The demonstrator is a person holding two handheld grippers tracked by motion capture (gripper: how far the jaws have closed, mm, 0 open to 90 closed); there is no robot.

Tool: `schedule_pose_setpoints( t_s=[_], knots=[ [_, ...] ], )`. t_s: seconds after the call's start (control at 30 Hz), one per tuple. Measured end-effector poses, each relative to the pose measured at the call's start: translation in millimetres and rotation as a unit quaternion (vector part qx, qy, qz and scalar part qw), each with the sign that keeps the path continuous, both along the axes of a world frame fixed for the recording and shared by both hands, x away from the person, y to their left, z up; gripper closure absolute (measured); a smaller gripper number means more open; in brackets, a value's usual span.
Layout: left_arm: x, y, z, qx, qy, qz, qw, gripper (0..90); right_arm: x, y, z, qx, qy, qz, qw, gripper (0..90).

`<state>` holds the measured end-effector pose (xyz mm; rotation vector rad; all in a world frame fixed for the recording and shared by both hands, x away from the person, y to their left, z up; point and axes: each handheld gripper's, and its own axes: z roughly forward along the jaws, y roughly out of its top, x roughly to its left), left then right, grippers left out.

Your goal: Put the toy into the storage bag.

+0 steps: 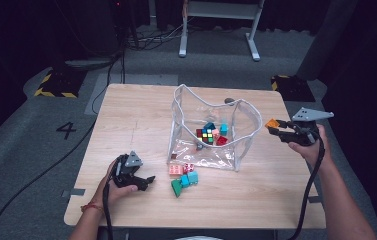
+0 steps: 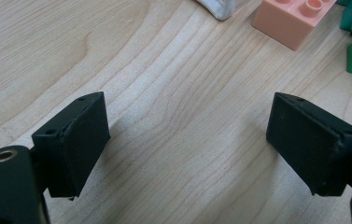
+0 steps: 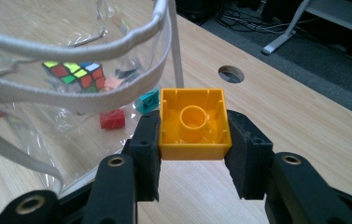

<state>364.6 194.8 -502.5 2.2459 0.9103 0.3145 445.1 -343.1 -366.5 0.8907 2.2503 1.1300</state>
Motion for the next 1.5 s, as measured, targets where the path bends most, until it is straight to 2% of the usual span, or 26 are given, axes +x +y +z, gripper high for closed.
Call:
schedule_pose_setpoints(
  t_s=[0.17, 0.4, 0.43, 0.7, 0.87, 1.2, 1.37, 1.4, 1.5],
  knots=[
    [0.0, 0.0, 0.0, 0.0, 0.0, 0.0, 1.0, 13.4, 3.4, -0.1, 17.1, 0.005, -0.011, -0.002, 0.9999, 59.7],
    [0.0, 0.0, 0.0, 0.0, 0.0, 0.0, 1.0, 13.4, 5.8, 9.2, 42.2, 0.001, -0.033, 0.005, 0.9994, 59.7],
    [0.0, 0.0, 0.0, 0.0, 0.0, 0.0, 1.0, 13.4, 6.5, 11.8, 46.2, -0.001, -0.039, 0.004, 0.9992, 59.7],
    [0.0, 0.0, 0.0, 0.0, 0.0, 0.0, 1.0, 13.4, 12.6, 34.4, 63.7, 0.001, -0.046, 0.027, 0.9986, 59.7],
    [0.1, 0.0, 0.0, 0.0, 0.0, 0.0, 1.0, 13.4, 12.1, 49.3, 66.6, 0.012, -0.05, 0.05, 0.9974, 59.7],
    [0.0, 0.0, 0.0, 0.0, 0.0, 0.0, 1.0, 13.4, 13.4, 90.1, 60.9, 0.001, -0.031, 0.103, 0.9942, 59.6],
    [0.0, 0.0, 0.0, 0.0, 0.0, 0.0, 1.0, 13.3, 16.4, 106.5, 57.6, -0.018, -0.022, 0.125, 0.9917, 59.7],
    [0.0, 0.0, 0.0, 0.0, 0.0, 0.0, 1.0, 13.4, 17.8, 109.0, 57.2, -0.027, -0.029, 0.133, 0.9903, 59.6],
    [0.0, 0.0, -0.1, -0.001, 0.0, 0.0, 1.0, 13.4, 20.1, 115.5, 56.7, -0.04, -0.026, 0.147, 0.9881, 59.7]
  ],
)
